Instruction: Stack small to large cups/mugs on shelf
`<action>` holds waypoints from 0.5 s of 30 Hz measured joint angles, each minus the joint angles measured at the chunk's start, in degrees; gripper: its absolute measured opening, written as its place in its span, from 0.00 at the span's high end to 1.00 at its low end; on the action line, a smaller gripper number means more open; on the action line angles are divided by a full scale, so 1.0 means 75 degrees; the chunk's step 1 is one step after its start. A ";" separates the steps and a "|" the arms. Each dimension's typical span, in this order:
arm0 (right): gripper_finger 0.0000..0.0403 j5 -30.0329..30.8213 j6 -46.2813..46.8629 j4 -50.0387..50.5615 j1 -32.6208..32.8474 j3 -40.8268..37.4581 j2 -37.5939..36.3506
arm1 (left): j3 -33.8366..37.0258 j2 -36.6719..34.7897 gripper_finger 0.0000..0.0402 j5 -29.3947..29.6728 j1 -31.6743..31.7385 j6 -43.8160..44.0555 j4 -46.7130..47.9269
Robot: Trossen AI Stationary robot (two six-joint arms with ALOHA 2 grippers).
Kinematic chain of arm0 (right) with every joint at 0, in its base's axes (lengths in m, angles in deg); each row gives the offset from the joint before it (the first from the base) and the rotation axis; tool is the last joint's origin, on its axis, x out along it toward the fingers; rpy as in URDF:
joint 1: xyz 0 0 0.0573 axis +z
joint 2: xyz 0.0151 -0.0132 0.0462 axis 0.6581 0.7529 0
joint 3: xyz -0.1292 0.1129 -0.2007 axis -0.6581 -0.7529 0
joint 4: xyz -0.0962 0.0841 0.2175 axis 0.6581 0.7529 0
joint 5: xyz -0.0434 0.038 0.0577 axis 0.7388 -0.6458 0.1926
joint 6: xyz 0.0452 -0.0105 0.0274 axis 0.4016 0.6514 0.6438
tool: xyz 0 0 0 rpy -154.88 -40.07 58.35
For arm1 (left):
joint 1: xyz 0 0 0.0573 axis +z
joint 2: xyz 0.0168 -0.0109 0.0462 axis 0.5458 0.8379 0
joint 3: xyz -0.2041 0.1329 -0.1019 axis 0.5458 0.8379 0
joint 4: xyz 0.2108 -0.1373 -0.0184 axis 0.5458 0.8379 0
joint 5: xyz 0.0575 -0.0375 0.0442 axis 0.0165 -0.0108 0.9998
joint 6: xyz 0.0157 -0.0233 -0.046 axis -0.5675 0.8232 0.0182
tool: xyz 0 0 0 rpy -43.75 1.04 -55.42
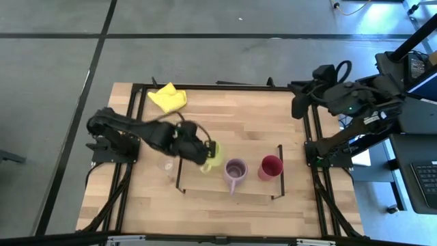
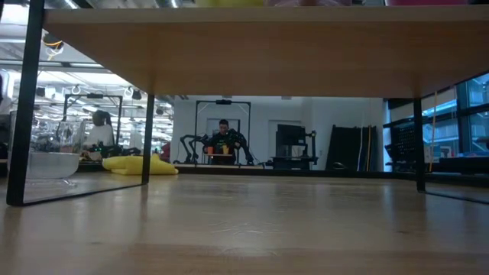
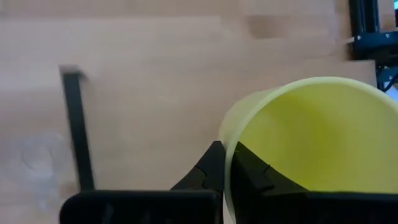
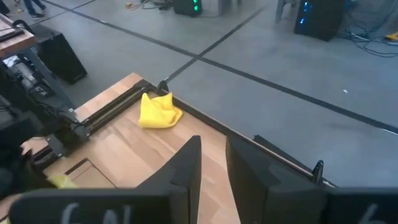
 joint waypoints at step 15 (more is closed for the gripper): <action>0.81 -0.0374 0.0356 -0.0102 0.0044 -0.2006 -0.0719 | -0.0902 0.1046 0.99 -0.0015 -0.1157 0.3161 0.0991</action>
